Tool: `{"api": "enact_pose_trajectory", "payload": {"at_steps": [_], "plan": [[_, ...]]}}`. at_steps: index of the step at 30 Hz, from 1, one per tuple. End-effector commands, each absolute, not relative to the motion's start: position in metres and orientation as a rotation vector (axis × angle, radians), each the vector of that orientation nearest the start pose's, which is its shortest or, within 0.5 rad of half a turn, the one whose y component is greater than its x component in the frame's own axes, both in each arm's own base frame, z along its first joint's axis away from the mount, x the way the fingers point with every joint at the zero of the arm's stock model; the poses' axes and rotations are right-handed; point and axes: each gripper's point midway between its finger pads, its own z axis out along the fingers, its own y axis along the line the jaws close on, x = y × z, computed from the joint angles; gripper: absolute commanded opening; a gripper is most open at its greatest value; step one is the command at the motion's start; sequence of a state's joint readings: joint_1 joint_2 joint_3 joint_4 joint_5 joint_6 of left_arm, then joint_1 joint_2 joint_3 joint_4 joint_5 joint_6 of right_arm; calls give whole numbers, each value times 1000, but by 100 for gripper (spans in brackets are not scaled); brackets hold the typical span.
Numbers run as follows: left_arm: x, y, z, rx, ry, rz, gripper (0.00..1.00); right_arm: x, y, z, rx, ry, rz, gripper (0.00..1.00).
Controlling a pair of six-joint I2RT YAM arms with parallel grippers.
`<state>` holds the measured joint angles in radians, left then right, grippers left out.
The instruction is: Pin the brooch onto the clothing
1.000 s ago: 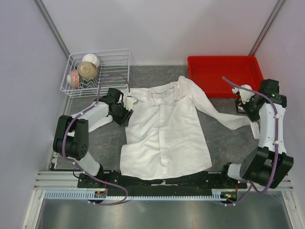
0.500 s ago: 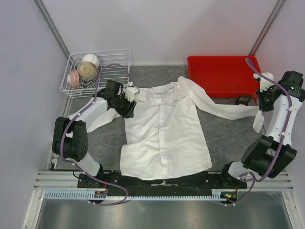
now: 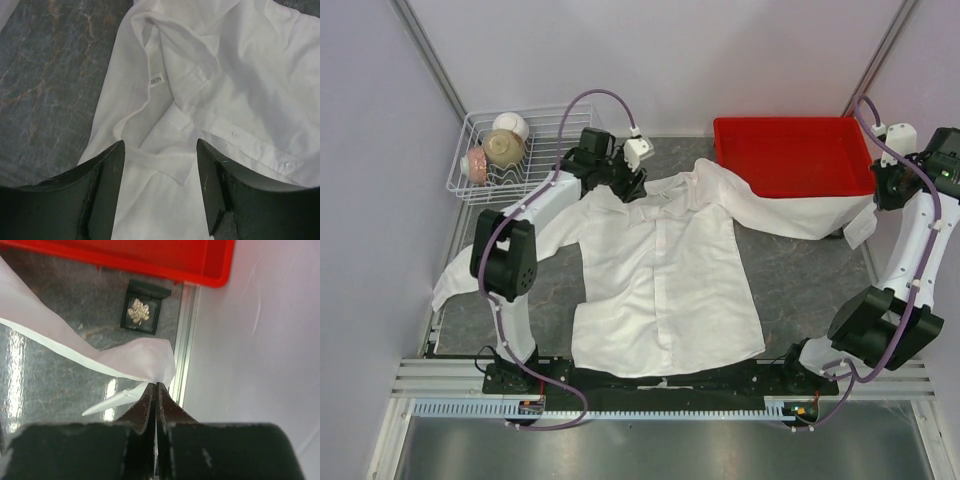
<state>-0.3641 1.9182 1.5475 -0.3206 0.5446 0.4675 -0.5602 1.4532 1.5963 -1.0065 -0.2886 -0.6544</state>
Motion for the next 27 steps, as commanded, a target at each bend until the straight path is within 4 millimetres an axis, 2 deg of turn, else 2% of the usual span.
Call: {"api": "enact_pose_trajectory", "payload": {"at_steps": [1,4,5,7,8,11,12,16,19,22,23,24,26,27], "plan": [[487,-308,156,1275,1673,-508,66,344,-169,291,-219,2273,-205,0],[501,-323,147,1315,1660,-438,64,355,-164,301,-225,2237,-208,0],[507,-324,132,1334,1672,-398,64,360,-160,306,-237,2222,-210,0],[515,-329,125,1341,1669,-347,63,368,-160,309,-235,2204,-228,0],[522,-326,111,1342,1693,-312,62,374,-157,312,-246,2190,-231,0],[534,-326,105,1320,1701,-267,60,389,-161,319,-234,2162,-267,0],[535,-327,96,1331,1712,-274,59,395,-163,323,-230,2144,-277,0],[535,-331,83,1354,1722,-287,54,417,-167,326,-223,2117,-290,0],[542,-332,78,1333,1737,-276,44,430,-170,328,-213,2097,-300,0],[552,-330,77,1294,1758,-247,28,444,-172,333,-209,2068,-318,0],[558,-328,80,1262,1765,-223,17,447,-173,333,-197,2064,-320,0],[562,-327,85,1238,1763,-211,12,454,-177,332,-185,2059,-331,0],[570,-322,93,1183,1774,-186,2,463,-182,339,-168,2032,-351,0],[573,-320,97,1164,1773,-178,2,470,-189,337,-151,2025,-376,0]]}}
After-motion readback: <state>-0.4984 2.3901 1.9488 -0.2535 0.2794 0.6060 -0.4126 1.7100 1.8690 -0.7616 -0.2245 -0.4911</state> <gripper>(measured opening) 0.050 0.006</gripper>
